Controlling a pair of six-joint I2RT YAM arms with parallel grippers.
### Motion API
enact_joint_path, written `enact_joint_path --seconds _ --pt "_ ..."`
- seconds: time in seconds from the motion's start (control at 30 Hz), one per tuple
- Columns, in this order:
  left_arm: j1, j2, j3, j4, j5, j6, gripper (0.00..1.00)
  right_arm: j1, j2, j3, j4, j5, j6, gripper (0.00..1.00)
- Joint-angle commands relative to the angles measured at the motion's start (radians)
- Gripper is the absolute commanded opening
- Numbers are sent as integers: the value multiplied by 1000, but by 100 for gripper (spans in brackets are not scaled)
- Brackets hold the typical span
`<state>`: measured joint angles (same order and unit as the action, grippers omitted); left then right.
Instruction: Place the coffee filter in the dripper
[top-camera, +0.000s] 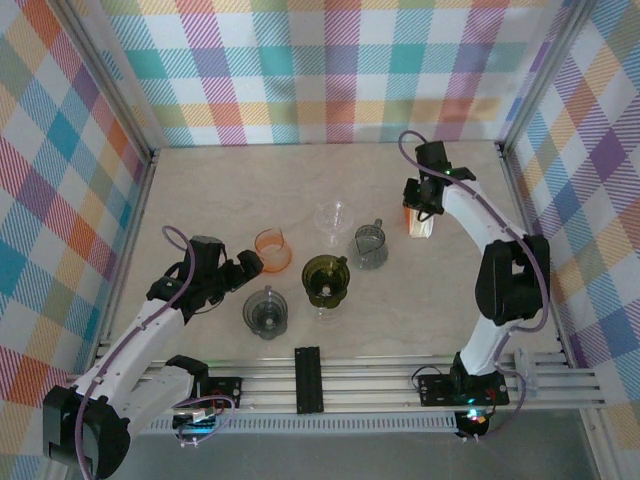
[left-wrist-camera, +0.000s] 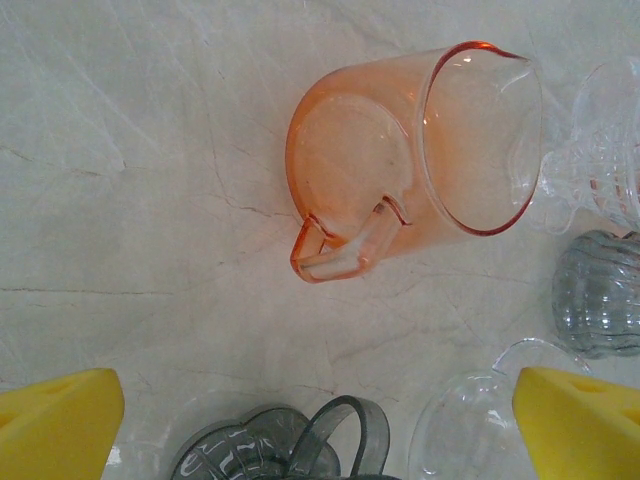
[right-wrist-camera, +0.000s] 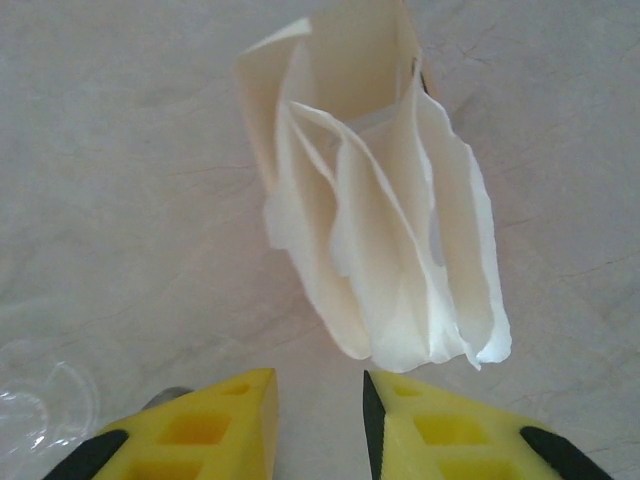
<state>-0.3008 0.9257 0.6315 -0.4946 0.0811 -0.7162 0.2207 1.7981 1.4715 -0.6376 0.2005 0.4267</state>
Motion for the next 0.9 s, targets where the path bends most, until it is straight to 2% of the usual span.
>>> enact_joint_path --seconds 0.0,0.17,0.47,0.87 --pt "-3 -7 -16 3 -4 15 100 14 30 56 -22 59 24 28" --pt "-1 -6 -15 1 -6 18 100 14 57 78 -24 92 32 23" --pt "0 -2 -11 1 -8 21 100 16 99 131 -28 125 21 21" --pt "4 4 -14 6 -6 21 100 16 132 171 -34 118 3 23"
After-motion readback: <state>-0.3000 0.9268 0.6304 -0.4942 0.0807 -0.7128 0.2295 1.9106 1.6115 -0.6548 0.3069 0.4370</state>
